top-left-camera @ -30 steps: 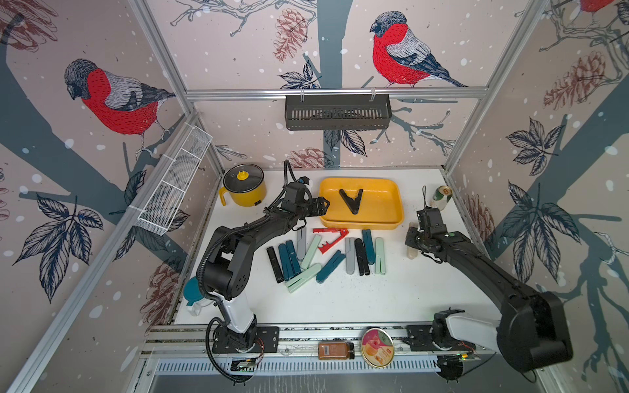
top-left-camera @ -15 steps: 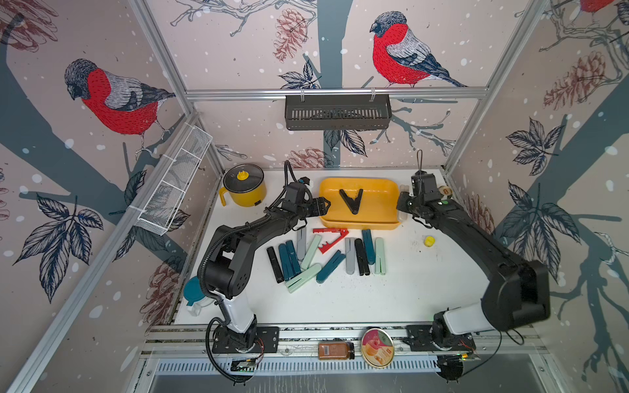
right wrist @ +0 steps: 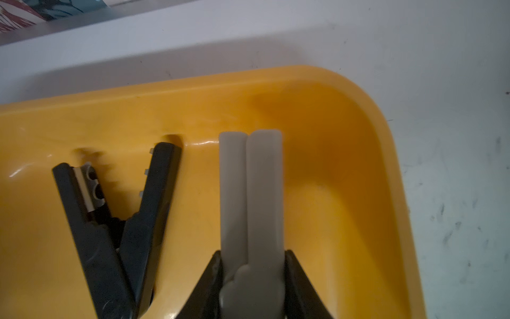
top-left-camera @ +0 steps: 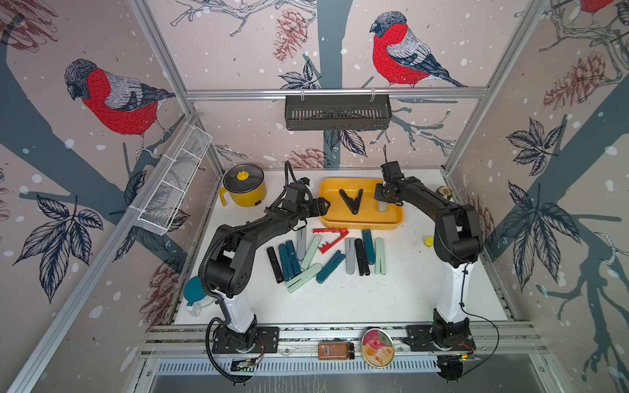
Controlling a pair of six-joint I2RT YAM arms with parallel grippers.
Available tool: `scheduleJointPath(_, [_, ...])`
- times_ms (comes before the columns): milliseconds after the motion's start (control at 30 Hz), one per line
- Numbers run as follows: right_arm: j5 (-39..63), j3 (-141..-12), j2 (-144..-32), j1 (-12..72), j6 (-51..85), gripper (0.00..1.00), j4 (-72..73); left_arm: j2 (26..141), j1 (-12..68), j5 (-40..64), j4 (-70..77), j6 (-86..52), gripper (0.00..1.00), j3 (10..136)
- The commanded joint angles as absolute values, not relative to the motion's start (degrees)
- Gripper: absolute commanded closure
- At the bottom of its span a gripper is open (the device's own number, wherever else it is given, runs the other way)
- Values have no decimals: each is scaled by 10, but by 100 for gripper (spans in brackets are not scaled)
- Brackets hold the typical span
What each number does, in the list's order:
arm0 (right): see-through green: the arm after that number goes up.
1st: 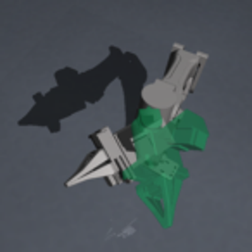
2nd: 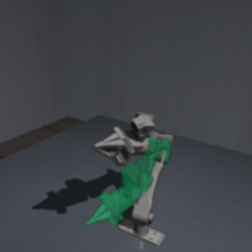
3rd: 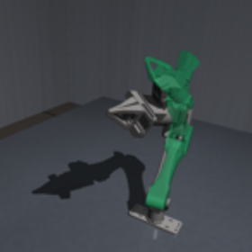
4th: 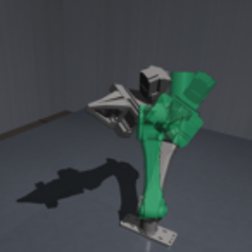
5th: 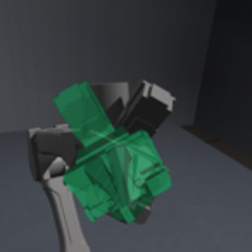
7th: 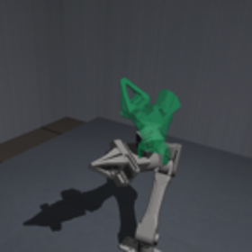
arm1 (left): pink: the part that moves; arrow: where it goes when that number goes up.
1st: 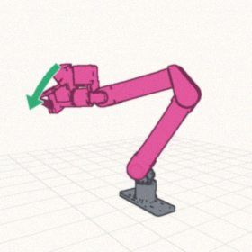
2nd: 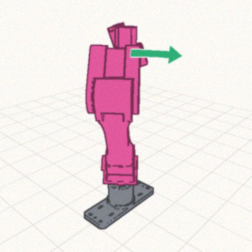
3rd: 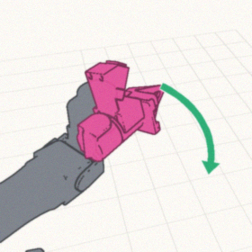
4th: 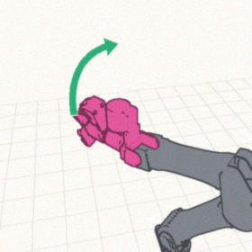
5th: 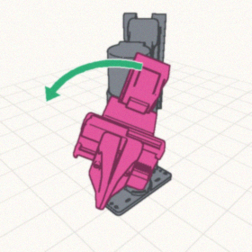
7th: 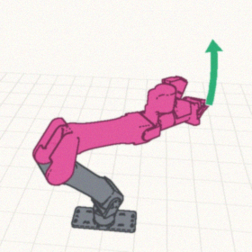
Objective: Put the pruning pliers into the storage box
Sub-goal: Place the pruning pliers in the storage box.
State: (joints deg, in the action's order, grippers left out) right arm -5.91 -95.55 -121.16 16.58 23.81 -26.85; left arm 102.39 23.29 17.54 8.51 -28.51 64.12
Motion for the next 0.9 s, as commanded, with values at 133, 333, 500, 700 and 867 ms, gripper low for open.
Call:
scheduleJointPath(133, [-73,-970,-1261,167,225,50,-291,1029,228,175,89,-280,23,647])
scheduleJointPath(333, [-70,-970,-1279,168,226,43,-290,1030,226,175,86,-281,23,647])
scheduleJointPath(500, [-70,-967,-1281,167,226,53,-287,1031,226,174,86,-281,23,646])
scheduleJointPath(700, [-83,-962,-1270,166,229,87,-277,1031,225,175,85,-283,24,646])
scheduleJointPath(867, [-93,-966,-1272,164,231,89,-278,1031,225,176,86,-284,23,647])
